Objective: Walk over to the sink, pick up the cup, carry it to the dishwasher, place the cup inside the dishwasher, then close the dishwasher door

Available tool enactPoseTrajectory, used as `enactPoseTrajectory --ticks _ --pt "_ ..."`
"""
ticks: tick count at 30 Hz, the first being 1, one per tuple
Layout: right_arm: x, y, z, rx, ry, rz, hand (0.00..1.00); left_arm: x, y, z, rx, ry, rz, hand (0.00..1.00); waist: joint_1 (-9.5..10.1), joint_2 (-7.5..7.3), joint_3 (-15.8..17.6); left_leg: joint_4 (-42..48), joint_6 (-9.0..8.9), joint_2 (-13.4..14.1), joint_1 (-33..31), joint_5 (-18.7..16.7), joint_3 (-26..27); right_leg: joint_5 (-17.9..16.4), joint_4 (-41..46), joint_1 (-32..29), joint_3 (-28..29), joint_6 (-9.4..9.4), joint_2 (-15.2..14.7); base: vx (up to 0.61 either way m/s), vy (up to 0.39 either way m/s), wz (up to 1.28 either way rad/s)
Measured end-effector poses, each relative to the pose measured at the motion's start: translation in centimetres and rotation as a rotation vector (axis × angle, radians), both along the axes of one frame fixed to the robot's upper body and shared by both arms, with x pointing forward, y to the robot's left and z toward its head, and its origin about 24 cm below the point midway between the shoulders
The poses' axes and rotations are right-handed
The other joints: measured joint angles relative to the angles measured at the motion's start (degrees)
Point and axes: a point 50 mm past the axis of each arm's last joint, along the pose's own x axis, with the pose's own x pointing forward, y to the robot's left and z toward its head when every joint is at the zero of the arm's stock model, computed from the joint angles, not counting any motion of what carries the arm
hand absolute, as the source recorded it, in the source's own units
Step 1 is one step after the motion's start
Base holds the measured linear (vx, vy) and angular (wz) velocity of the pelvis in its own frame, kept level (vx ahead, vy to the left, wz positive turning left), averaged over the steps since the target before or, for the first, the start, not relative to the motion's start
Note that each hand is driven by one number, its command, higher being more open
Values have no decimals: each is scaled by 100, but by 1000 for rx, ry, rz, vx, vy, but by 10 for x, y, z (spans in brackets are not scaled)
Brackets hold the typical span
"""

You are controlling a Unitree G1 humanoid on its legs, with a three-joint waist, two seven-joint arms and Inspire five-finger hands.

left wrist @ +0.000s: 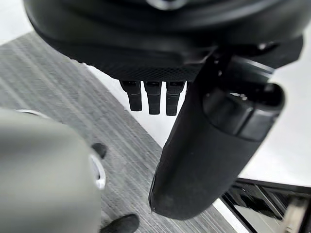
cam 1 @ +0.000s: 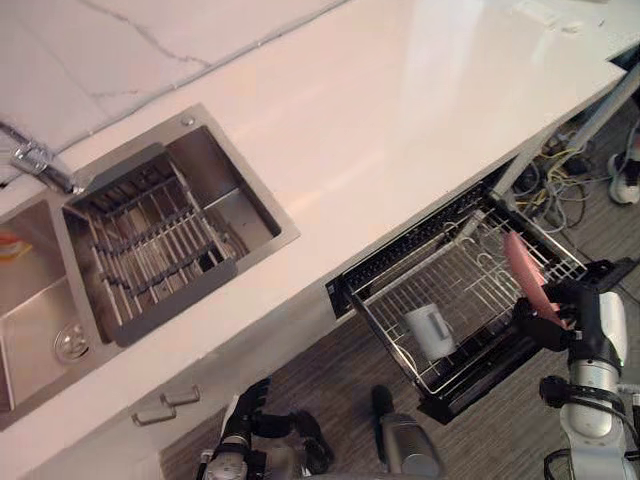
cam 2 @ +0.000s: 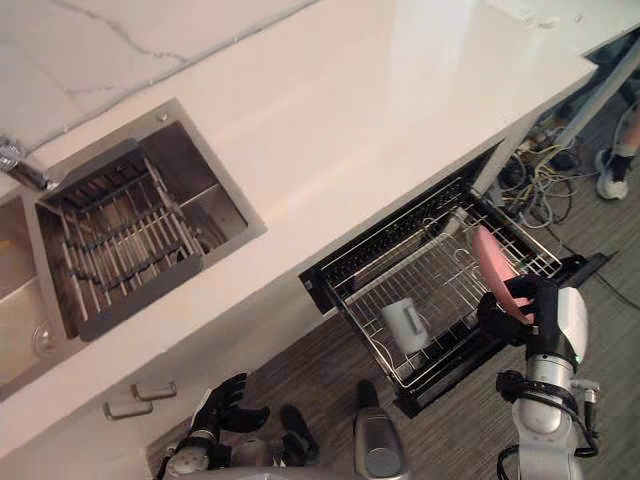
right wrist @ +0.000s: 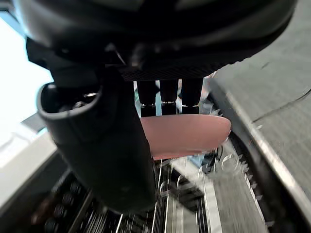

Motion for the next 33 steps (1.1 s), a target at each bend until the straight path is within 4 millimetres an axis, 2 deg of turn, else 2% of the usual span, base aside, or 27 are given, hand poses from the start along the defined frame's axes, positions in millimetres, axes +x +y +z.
enactPoseTrajectory --ticks 1,7,10,14,15,21,25,28,33 --pt "6 -1 -1 1 9 12 30 0 -2 0 -3 1 -7 90 64 -4 50 48 21 -5 -74 -15 -21 -55 69 -71 -26 48 -25 -82 -23 22" --pt "23 -3 -11 45 46 30 30 9 -4 6 -17 -44 -9 90 231 12 235 169 68 -44 -456 3 -65 -74 331 -454 -160 16 -165 -15 -3 18" --pt "34 -4 -22 103 76 14 30 18 -5 10 -21 -74 -8 90 230 25 368 181 112 -97 -564 32 -68 -95 435 -568 -222 29 -245 43 16 13" --pt "44 -6 -22 129 65 -18 30 31 -5 18 -18 -134 13 90 236 39 587 213 132 -126 -611 43 -29 -110 500 -604 -247 53 -315 15 16 8" --pt "49 -6 -19 129 45 -31 90 33 -3 19 -15 -143 22 90 234 38 592 238 139 -128 -655 38 -13 -113 522 -654 -237 57 -323 0 0 0" --pt "71 -8 -17 171 32 -71 90 50 -4 27 -10 -190 18 90 255 80 711 254 156 -162 -774 40 17 -130 636 -829 -217 66 -365 -3 -1 1" --pt "72 -9 -22 190 64 -92 90 60 -5 32 -5 -221 18 90 336 165 830 253 167 -166 -793 47 34 -130 663 -869 -202 66 -368 0 0 0" --pt "72 -9 -22 192 67 -94 90 63 -5 34 0 -233 21 90 348 174 848 249 167 -166 -798 47 34 -130 655 -870 -204 66 -368 41 -7 0" --pt "70 3 7 143 -58 -25 90 69 -6 40 -2 -266 19 90 351 167 853 258 168 -152 -809 46 35 -126 600 -852 -209 70 -354 54 -6 0"
